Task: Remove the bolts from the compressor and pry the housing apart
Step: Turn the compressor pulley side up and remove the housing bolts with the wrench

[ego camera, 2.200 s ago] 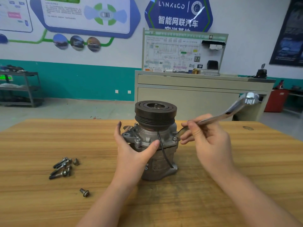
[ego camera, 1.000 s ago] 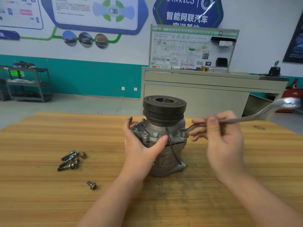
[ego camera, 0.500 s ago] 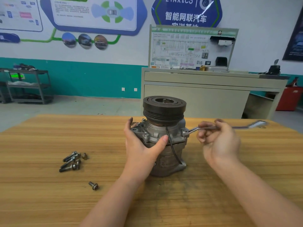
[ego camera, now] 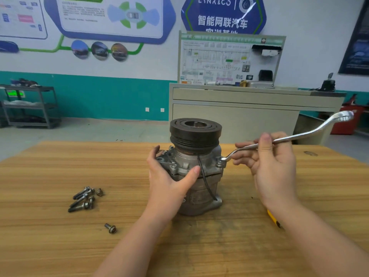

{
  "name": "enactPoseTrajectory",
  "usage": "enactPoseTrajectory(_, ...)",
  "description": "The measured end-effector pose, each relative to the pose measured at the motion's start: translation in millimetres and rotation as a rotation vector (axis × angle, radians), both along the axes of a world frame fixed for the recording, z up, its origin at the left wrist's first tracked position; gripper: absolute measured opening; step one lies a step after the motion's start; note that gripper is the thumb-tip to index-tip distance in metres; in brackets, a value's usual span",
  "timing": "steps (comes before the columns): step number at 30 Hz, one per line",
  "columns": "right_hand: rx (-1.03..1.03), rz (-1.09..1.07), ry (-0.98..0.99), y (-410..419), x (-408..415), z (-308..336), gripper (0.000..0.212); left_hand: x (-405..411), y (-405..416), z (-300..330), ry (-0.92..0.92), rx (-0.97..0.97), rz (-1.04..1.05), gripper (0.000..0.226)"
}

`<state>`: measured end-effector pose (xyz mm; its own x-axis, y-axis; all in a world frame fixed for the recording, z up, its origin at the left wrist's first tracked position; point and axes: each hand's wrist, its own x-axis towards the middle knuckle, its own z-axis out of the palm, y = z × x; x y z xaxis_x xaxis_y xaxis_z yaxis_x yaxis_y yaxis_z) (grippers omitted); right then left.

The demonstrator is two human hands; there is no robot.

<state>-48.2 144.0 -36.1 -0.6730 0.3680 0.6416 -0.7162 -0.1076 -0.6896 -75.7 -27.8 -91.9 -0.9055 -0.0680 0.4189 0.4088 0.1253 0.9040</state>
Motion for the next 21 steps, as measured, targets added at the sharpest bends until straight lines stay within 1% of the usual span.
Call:
enactPoseTrajectory(3,0.289,-0.114,0.133,-9.6,8.4,-5.0,0.017,0.6,-0.1,1.2,0.0,-0.009,0.006,0.103)
enactPoseTrajectory(6,0.641,-0.292,0.297,-11.8,8.8,-17.4,0.032,1.3,-0.5,1.9,0.006,-0.018,0.005,0.104)
enactPoseTrajectory(7,0.711,-0.34,0.343,-11.1,8.1,-21.4,0.037,1.4,-0.6,1.8,0.01,-0.019,0.004,0.104)
enactPoseTrajectory(8,0.725,-0.37,0.365,-10.3,7.7,-23.7,0.037,1.7,-0.8,1.8,0.014,-0.019,0.003,0.103)
enactPoseTrajectory(10,0.673,-0.412,0.384,-9.2,7.1,-24.1,0.031,2.5,-0.8,1.9,0.017,-0.016,0.0,0.103)
enactPoseTrajectory(12,0.628,-0.445,0.368,-9.0,4.9,-23.1,0.025,2.6,-0.4,2.0,0.017,-0.015,-0.001,0.103)
enactPoseTrajectory(14,0.631,-0.458,0.341,-9.1,3.3,-22.7,0.021,2.0,0.3,1.9,0.014,-0.015,0.006,0.104)
enactPoseTrajectory(17,0.733,-0.477,0.406,-11.3,1.5,-26.5,0.017,1.0,0.3,1.7,0.01,-0.019,0.011,0.106)
enactPoseTrajectory(19,0.869,-0.498,0.516,-13.7,0.3,-32.7,0.01,0.5,-0.3,1.6,0.01,-0.029,0.006,0.106)
enactPoseTrajectory(21,0.982,-0.558,0.606,-11.7,-1.0,-40.1,0.01,0.6,-0.6,1.5,0.007,-0.028,0.002,0.108)
